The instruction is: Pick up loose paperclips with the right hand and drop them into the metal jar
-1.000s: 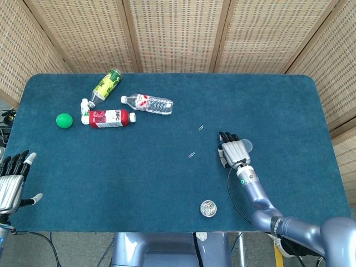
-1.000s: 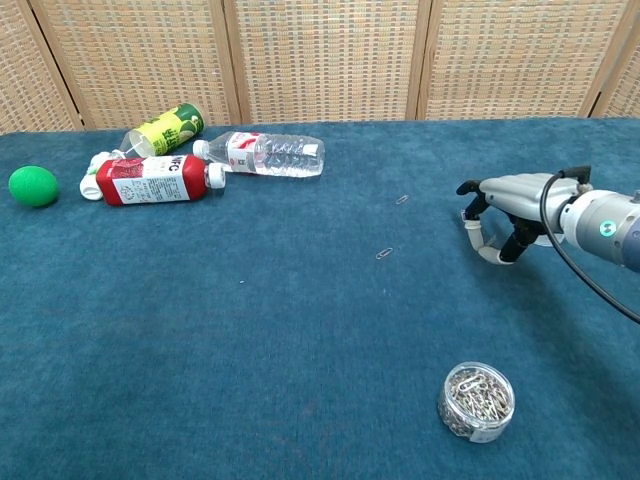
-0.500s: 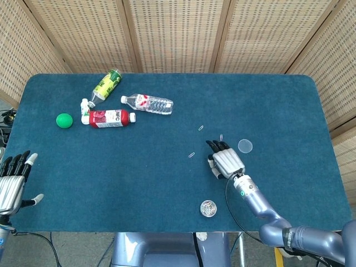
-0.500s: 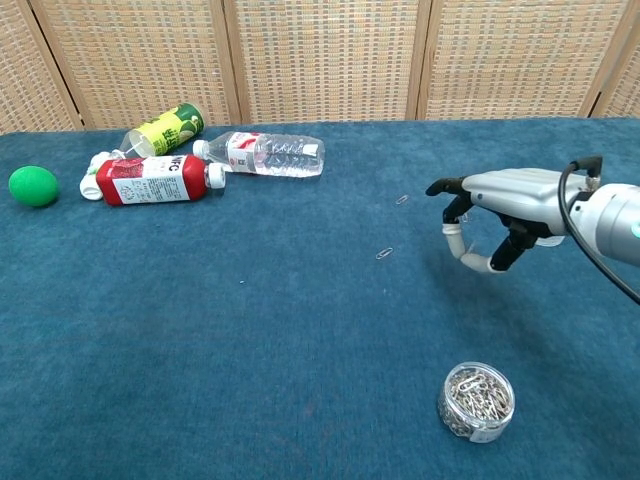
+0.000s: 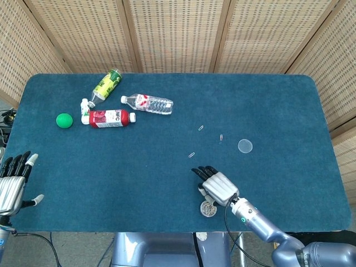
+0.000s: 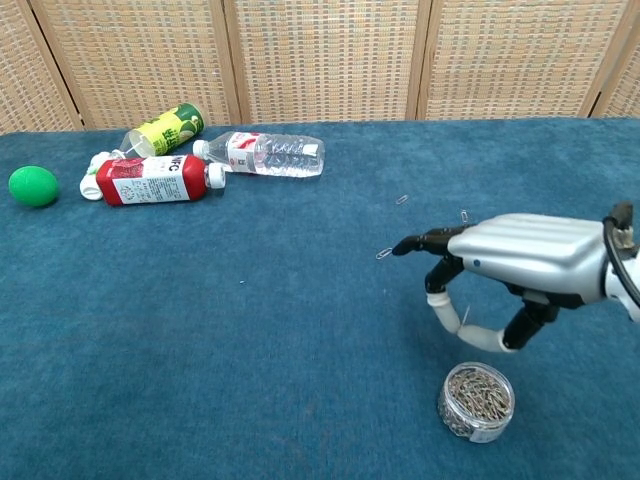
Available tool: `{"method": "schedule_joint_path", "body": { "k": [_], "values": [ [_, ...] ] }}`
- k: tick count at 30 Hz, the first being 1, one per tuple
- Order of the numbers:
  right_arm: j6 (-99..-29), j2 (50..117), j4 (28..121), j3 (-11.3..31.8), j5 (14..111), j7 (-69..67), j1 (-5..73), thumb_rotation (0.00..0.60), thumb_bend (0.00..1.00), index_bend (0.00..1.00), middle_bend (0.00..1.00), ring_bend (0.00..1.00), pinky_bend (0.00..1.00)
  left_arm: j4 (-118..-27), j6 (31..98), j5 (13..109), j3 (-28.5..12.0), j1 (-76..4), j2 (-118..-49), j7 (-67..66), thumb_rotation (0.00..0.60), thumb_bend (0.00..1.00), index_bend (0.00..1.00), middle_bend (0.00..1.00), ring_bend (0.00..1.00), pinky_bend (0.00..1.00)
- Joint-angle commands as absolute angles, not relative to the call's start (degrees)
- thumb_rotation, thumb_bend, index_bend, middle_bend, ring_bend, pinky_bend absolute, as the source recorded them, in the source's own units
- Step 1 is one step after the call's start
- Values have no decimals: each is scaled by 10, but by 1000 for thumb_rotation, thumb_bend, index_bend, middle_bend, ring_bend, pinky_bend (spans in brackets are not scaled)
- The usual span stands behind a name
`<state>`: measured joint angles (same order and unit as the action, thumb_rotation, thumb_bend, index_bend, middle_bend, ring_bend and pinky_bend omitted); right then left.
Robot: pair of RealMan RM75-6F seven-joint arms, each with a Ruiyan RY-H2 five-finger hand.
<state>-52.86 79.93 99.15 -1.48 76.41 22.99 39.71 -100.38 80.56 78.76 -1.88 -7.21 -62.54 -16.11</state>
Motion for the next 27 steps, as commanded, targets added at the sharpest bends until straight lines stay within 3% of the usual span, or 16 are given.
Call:
{"method": "schedule_joint_path", "body": {
  "k": [1, 13, 27],
  "values": [
    [-530, 790, 1003, -30, 788, 222, 390, 600, 434, 629, 33, 0, 101, -1004, 805, 787, -19, -72, -626, -162, 600, 0, 0, 0, 0, 0],
    [-519, 785, 1010, -52, 821, 206, 381, 600, 434, 629, 32, 0, 101, -1004, 806, 788, -19, -72, -627, -164, 600, 0, 0, 0, 0, 0],
    [-505, 805, 982, -44, 802, 227, 381, 600, 434, 630, 32, 0, 101, -1005, 806, 787, -20, -72, -625, -160, 600, 0, 0, 0, 0, 0]
  ]
}}
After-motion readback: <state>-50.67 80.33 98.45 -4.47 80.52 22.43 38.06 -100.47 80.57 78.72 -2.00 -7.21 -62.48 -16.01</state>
